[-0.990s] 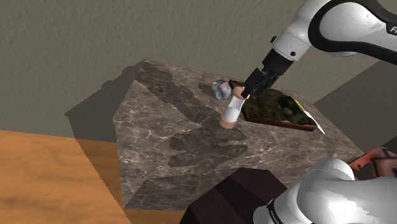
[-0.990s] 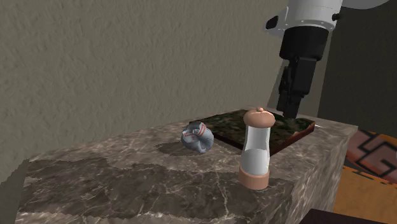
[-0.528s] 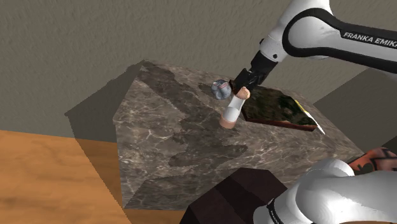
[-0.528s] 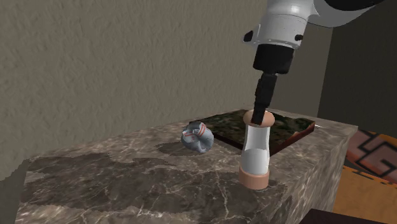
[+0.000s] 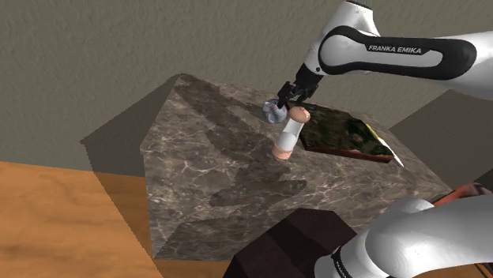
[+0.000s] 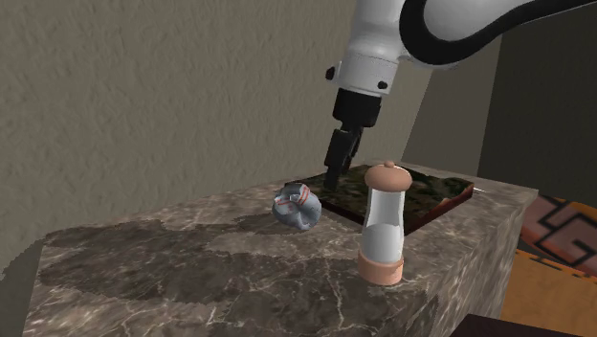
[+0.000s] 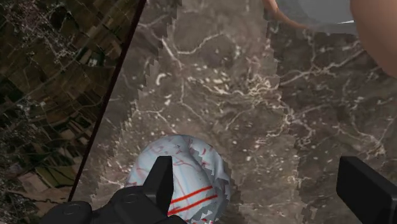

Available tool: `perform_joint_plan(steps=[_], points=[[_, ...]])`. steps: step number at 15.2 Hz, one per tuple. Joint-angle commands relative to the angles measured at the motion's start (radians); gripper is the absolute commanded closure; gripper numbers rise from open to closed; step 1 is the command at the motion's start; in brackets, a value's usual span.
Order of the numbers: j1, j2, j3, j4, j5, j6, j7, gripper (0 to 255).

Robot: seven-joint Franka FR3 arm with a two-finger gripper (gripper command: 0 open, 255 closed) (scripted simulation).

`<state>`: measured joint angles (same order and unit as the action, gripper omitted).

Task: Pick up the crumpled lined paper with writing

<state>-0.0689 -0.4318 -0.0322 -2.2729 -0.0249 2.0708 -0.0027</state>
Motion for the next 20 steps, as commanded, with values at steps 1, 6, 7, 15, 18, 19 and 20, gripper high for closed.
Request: perform_joint_plan(steps=[1, 6, 7, 15, 18, 19, 20], points=[[-0.015, 0.06, -0.007, 0.032, -0.023, 0.046, -0.001, 0], [-0.046, 0.208, -0.019, 0.129, -0.077, 0.135, 0.013, 0], [-0.046, 0.21, -0.019, 0.118, -0.078, 0.148, 0.014, 0], [-0.048, 0.231, -0.02, 0.05, -0.083, 0.237, 0.022, 0], [-0.048, 0.231, -0.021, 0.05, -0.083, 0.238, 0.021, 255], [-0.048, 0.231, -0.021, 0.049, -0.083, 0.238, 0.02, 255], [-0.048, 0.231, -0.021, 0.05, -0.083, 0.238, 0.02, 255]])
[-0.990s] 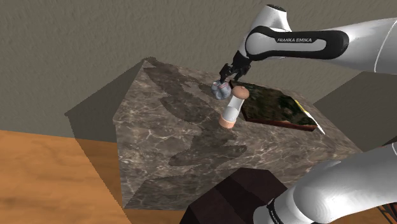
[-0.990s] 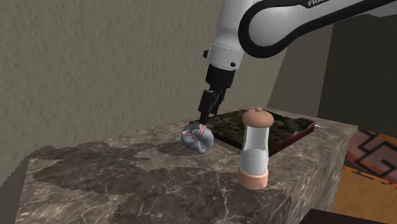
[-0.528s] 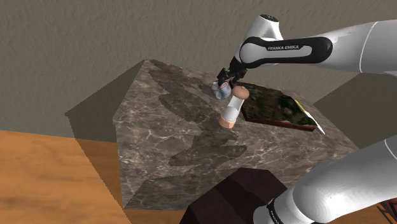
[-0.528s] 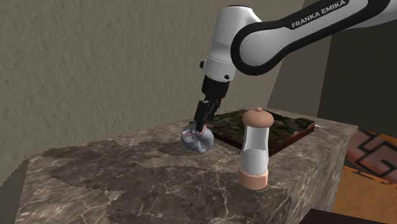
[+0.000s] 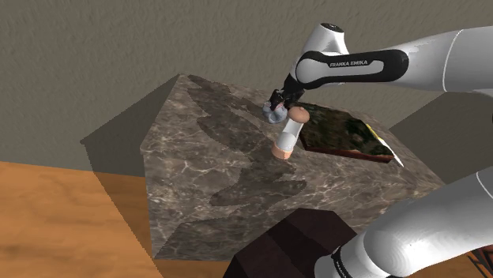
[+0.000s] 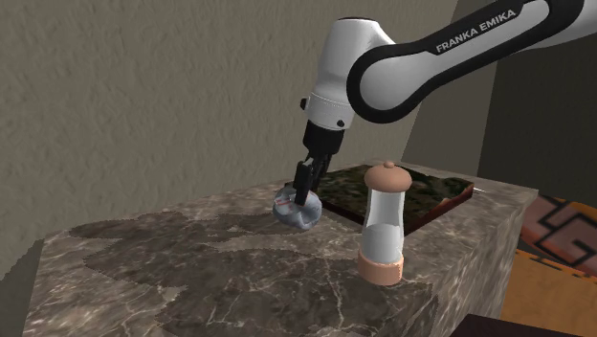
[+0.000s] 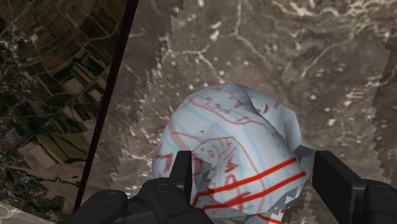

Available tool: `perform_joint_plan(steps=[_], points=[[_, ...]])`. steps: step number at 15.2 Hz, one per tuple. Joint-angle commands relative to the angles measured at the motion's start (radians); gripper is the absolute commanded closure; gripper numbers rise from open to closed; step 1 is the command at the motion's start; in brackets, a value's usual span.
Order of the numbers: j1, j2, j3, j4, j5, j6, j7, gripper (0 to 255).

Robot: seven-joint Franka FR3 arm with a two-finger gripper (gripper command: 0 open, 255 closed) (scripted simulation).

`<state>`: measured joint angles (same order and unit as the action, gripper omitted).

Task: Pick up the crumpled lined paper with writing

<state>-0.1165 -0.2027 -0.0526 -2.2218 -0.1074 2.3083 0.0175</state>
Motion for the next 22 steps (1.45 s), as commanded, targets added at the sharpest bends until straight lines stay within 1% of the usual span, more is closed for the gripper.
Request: perform_joint_plan(steps=[1, 5, 20, 22], points=[[-0.001, 0.002, -0.001, -0.002, 0.0, 0.0, 0.0, 255], [0.0, 0.002, 0.0, -0.001, -0.001, 0.0, 0.002, 255], [0.003, -0.032, 0.003, 0.167, 0.011, -0.202, -0.016, 255], [0.003, -0.032, 0.003, 0.169, 0.011, -0.204, -0.016, 255]])
